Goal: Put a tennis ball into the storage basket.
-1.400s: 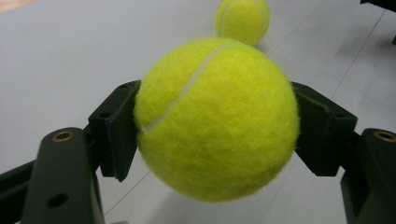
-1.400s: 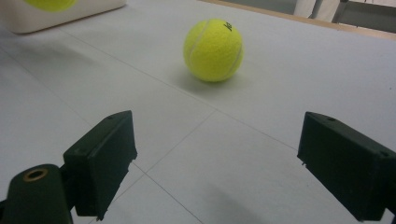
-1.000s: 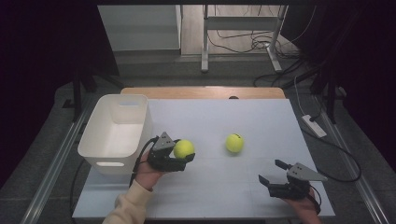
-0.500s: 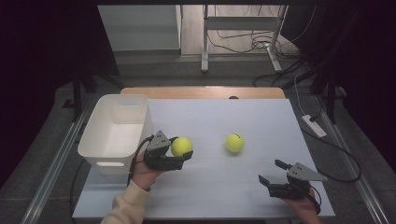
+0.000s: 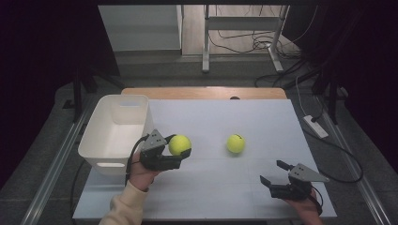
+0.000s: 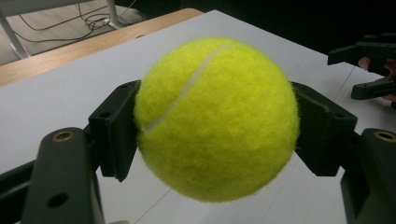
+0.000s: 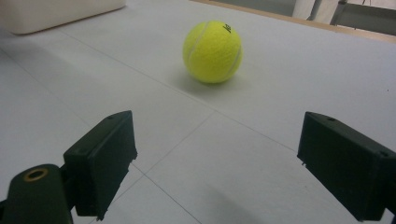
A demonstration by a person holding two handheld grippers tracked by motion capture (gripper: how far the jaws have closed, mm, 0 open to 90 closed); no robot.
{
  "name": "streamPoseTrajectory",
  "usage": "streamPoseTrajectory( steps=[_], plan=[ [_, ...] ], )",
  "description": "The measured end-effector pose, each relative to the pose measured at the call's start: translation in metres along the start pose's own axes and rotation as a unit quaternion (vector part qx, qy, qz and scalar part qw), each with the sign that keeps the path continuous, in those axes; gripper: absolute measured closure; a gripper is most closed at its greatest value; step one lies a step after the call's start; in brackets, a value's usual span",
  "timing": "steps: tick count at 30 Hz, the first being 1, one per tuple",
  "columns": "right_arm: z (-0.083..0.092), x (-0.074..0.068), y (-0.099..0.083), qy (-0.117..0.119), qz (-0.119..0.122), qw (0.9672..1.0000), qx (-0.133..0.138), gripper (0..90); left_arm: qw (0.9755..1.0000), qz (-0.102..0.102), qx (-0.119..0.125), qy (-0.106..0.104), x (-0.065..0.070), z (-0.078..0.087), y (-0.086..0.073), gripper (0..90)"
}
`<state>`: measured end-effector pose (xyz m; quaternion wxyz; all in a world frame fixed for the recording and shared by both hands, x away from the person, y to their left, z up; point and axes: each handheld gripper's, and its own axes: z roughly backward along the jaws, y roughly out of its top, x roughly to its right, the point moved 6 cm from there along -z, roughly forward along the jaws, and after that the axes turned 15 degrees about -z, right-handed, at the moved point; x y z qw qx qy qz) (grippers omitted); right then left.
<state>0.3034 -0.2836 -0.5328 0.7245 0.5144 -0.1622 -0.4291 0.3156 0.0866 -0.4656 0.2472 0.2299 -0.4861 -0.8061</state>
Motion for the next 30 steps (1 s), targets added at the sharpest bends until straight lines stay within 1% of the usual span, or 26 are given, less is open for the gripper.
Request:
streamPoseTrajectory(
  steps=[15,25,30],
  plan=[
    [0.0,0.0,0.0,0.001,0.0,1.0,0.001,11.3,0.9996,0.007,0.024,0.015,-0.006,0.015,0.007,26.1],
    [0.0,0.0,0.0,0.001,0.002,1.0,0.001,11.3,0.9987,0.008,0.041,0.028,-0.012,0.029,0.012,26.2],
    [0.0,0.0,0.0,0.0,0.003,1.0,-0.001,11.3,0.9983,0.01,0.05,0.029,-0.014,0.034,0.014,26.2]
  ],
)
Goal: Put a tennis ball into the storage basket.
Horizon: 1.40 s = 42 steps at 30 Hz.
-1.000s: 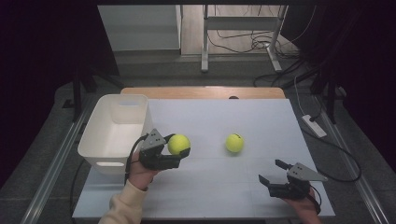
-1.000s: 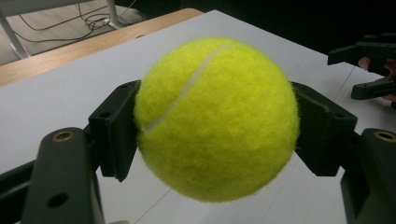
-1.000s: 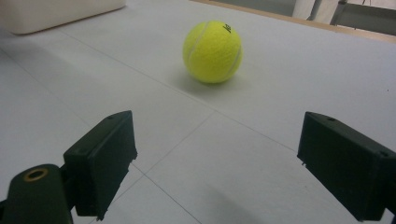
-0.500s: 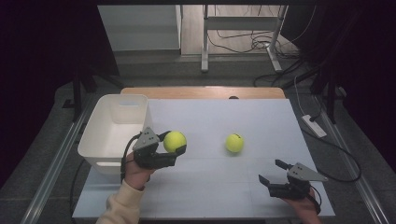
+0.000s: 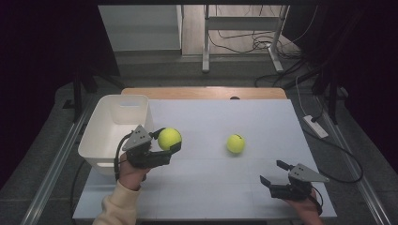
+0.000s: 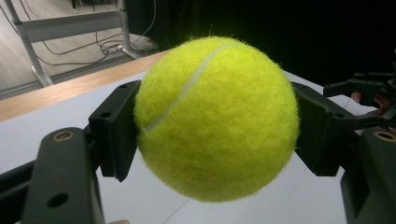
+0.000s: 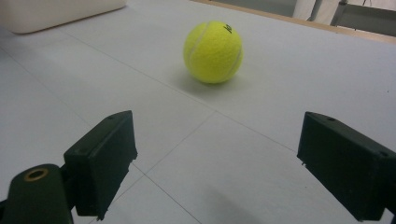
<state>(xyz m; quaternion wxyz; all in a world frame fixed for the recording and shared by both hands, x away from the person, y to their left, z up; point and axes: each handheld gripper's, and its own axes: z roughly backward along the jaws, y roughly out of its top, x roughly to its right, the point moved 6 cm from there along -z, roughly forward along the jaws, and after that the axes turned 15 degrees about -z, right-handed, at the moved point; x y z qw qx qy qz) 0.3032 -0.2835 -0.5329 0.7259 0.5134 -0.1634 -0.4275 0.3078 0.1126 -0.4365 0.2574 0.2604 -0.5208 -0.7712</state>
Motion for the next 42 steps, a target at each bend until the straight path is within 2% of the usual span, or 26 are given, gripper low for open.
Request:
streamPoseTrajectory(
  steps=[11,16,27,42],
  plan=[
    [0.0,0.0,0.0,0.001,0.0,1.0,0.002,11.3,0.9998,-0.007,0.015,0.007,-0.004,0.014,0.008,26.2],
    [0.0,0.0,0.0,0.0,0.0,1.0,0.002,11.3,0.9995,-0.001,0.028,0.017,-0.009,0.024,0.011,26.2],
    [0.0,0.001,0.0,0.0,-0.002,1.0,0.002,11.3,0.9987,0.005,0.036,0.036,-0.02,0.037,0.012,26.2],
    [0.001,0.001,0.001,-0.002,-0.004,1.0,0.004,11.4,0.9982,0.01,0.035,0.047,-0.026,0.04,0.011,26.2]
  ],
)
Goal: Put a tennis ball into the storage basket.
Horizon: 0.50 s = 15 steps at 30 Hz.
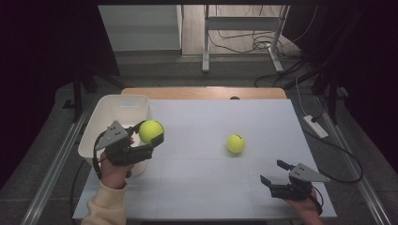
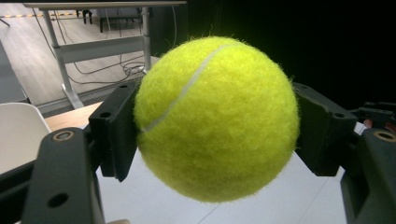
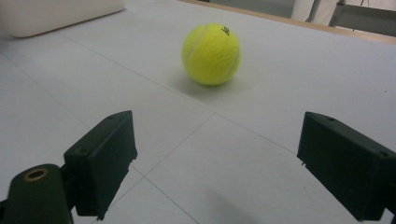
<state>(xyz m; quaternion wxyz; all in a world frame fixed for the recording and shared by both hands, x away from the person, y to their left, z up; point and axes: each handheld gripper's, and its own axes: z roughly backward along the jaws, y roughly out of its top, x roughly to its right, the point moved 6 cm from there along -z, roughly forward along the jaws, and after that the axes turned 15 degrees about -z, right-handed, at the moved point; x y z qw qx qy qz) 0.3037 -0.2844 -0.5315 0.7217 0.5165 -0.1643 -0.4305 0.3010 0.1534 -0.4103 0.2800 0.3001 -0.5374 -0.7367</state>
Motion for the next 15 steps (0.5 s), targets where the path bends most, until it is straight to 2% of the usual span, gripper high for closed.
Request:
streamPoseTrajectory(
  steps=[9,15],
  plan=[
    [0.001,0.0,0.0,0.0,-0.002,1.0,0.003,11.3,0.9997,-0.001,-0.02,0.012,-0.008,-0.004,-0.003,26.2],
    [0.0,0.0,0.001,0.001,-0.001,1.0,0.003,11.4,0.9994,0.006,-0.024,0.024,-0.02,-0.005,0.0,26.2]
  ],
)
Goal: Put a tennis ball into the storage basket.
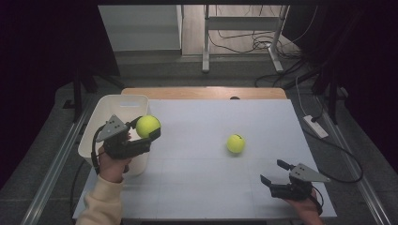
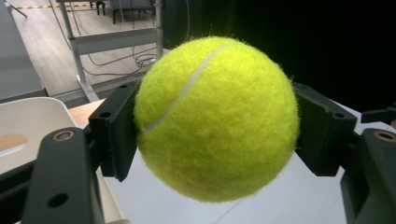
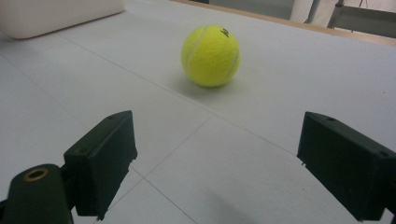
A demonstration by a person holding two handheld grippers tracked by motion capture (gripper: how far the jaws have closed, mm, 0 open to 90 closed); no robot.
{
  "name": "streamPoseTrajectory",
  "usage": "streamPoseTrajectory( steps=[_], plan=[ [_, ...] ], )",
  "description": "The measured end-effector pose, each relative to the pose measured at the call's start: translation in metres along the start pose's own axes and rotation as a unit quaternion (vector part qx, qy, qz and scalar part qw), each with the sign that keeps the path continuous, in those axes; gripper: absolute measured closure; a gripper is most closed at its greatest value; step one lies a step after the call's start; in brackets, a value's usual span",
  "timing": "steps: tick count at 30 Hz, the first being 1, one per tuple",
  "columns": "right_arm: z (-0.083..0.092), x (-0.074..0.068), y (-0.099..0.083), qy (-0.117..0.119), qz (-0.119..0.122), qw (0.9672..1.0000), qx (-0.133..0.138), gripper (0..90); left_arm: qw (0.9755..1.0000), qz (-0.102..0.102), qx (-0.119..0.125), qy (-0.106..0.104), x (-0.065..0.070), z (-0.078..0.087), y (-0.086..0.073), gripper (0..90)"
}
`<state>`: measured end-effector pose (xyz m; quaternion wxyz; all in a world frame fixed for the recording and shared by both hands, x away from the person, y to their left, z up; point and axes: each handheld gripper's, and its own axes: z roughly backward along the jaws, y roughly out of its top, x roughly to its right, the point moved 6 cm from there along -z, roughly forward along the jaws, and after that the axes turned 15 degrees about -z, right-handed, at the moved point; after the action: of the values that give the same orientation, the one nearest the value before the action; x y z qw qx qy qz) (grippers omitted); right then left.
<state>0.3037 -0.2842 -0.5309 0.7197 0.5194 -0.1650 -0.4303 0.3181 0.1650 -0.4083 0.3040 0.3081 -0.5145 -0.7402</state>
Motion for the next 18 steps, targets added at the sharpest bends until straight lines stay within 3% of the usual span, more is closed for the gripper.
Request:
streamPoseTrajectory(
  steps=[18],
  plan=[
    [0.001,0.0,0.0,-0.001,0.0,1.0,0.0,11.4,0.9994,0.033,-0.007,0.01,-0.029,-0.005,0.002,26.2]
  ],
)
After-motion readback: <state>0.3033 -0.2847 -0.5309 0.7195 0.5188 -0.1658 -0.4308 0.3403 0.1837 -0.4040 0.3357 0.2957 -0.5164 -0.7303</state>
